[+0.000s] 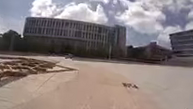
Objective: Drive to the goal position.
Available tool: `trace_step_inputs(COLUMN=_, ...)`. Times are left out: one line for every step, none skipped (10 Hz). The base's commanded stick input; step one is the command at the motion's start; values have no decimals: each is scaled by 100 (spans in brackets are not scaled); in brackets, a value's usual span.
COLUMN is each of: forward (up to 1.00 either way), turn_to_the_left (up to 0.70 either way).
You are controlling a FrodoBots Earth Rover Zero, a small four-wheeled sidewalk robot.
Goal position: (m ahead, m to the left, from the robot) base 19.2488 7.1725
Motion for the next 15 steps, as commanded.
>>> trace_step_inputs(forward=70, turn_to_the_left=0)
trace_step_inputs(forward=70, turn_to_the_left=0)
trace_step_inputs(forward=70, turn_to_the_left=0)
trace_step_inputs(forward=70, turn_to_the_left=0)
trace_step_inputs(forward=70, turn_to_the_left=0)
trace_step_inputs(forward=70, turn_to_the_left=0)
trace_step_inputs(forward=70, turn_to_the_left=0)
trace_step_inputs(forward=70, turn_to_the_left=0)
trace_step_inputs(forward=70, turn_to_the_left=0)
trace_step_inputs(forward=70, turn_to_the_left=0)
trace_step_inputs(forward=70, turn_to_the_left=0)
trace_step_inputs(forward=70, turn_to_the_left=0)
trace_step_inputs(forward=70, turn_to_the_left=0)
trace_step_inputs(forward=70, turn_to_the_left=0)
trace_step_inputs(forward=70, turn_to_the_left=0)
